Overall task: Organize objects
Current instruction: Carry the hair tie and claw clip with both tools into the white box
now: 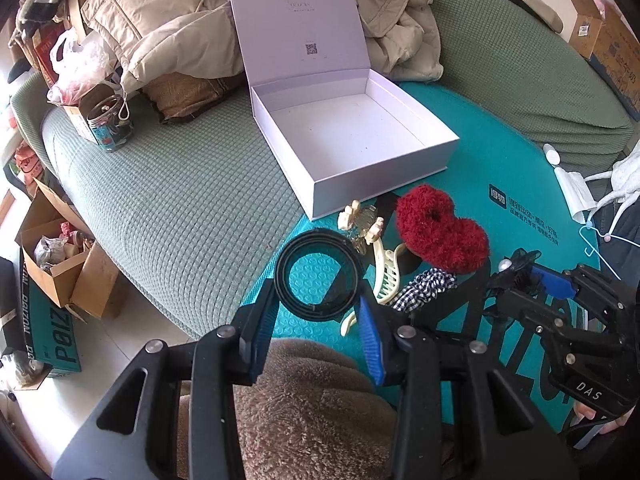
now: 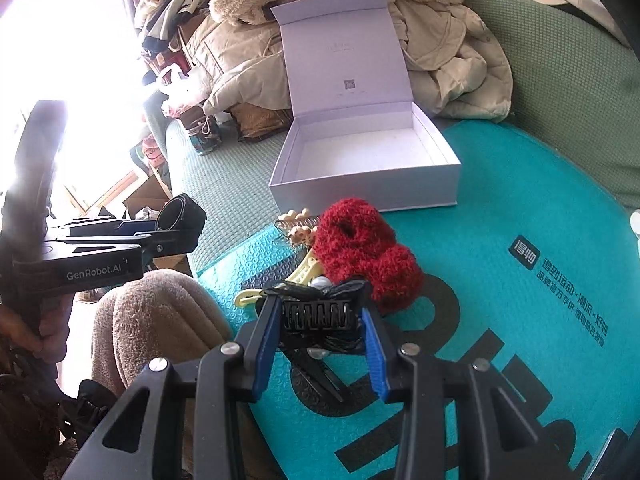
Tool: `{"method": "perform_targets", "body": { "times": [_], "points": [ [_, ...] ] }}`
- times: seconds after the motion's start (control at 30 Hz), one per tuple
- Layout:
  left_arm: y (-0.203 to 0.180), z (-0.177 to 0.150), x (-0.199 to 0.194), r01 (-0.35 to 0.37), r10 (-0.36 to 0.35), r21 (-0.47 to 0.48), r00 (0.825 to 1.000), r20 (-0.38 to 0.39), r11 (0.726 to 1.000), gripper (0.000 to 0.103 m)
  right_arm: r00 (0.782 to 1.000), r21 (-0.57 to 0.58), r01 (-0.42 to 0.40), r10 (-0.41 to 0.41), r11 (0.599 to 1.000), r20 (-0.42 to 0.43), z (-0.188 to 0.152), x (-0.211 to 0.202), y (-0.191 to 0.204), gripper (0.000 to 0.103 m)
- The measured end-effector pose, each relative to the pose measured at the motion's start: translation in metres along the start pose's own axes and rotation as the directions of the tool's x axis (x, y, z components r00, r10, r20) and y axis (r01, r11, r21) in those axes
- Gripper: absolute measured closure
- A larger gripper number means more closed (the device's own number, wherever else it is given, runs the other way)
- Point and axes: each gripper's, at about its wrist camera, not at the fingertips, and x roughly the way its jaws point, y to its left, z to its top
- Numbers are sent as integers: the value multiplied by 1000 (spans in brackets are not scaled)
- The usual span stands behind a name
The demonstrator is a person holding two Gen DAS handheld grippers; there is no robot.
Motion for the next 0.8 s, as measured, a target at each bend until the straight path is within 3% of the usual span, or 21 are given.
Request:
{"method": "perform_targets", "body": {
  "times": [0.37, 0.8],
  "points": [
    [20, 21, 1, -8, 9, -20, 1000, 11, 1000, 66, 1000, -47, -7, 8, 999, 8, 34, 15, 12, 64],
    [37, 54, 43, -4, 3, -20, 1000, -14, 1000, 66, 1000, -80, 3, -3, 997, 5, 74, 56, 8, 64]
  ]
}}
